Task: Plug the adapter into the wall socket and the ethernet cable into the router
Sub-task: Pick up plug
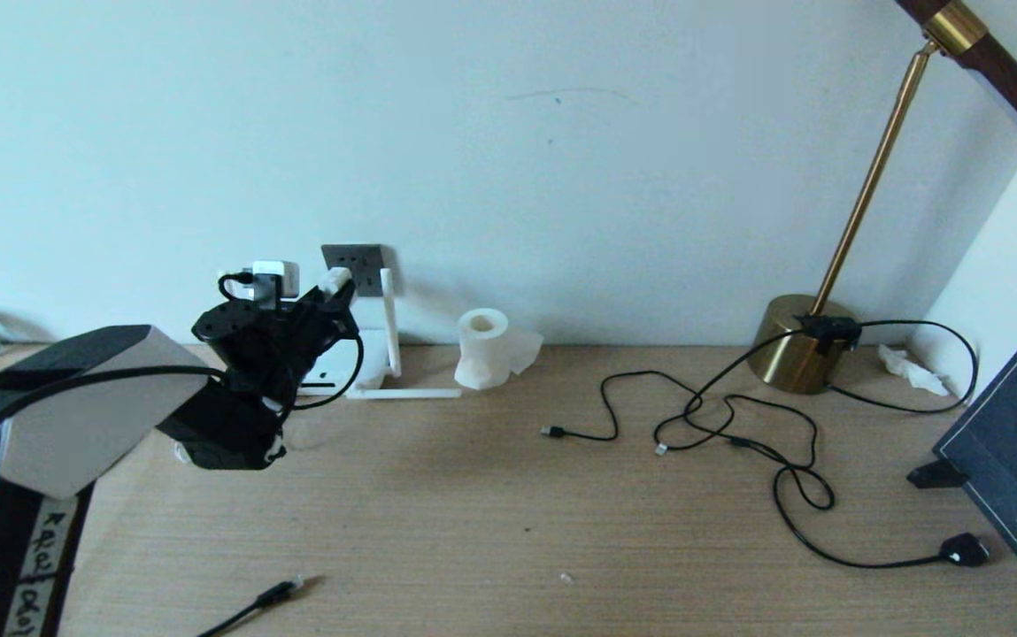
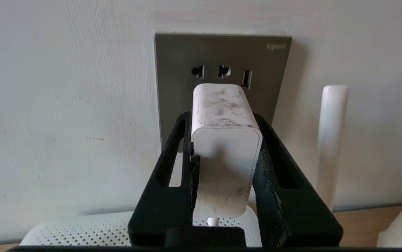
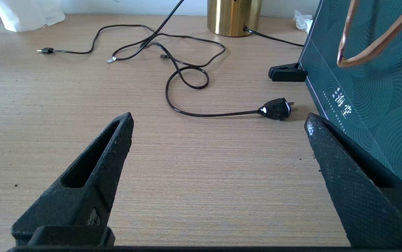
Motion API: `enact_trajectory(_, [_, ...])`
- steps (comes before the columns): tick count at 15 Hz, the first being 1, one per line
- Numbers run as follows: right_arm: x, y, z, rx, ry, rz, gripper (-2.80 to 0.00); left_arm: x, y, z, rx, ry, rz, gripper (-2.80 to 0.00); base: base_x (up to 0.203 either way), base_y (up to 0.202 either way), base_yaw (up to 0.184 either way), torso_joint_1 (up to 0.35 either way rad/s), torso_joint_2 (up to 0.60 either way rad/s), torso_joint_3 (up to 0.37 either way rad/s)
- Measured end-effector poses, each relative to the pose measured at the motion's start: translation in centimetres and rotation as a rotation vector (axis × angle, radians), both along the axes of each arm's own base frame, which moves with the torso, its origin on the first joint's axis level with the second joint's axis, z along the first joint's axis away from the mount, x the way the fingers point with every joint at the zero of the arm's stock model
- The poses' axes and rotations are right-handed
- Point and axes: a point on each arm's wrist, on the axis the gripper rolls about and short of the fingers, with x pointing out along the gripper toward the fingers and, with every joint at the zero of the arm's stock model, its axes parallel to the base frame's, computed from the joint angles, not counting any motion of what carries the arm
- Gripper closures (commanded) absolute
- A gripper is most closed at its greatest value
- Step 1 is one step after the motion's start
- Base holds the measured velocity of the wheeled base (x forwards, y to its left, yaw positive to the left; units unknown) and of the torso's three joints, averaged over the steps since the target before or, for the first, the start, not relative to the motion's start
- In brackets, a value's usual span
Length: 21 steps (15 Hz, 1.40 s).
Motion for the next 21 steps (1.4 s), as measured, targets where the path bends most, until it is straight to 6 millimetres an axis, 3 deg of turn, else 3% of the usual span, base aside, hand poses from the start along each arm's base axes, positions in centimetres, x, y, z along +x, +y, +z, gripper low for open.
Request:
enact_trajectory(11, [0.0,0.0,0.0,0.0,0.0,0.0,-2.8,1.4,-0.3,0.4,-0.001,-0.016,-0.002,0.0,0.0,0.0,0.0,0.0,0.0,0.0])
enact_trajectory(21, [0.0,0.0,0.0,0.0,0.0,0.001,-2.8,1.6,-0.2,0.2,-0.001,-0.011,0.001,0.0,0.0,0.0,0.0,0.0,0.0,0.0])
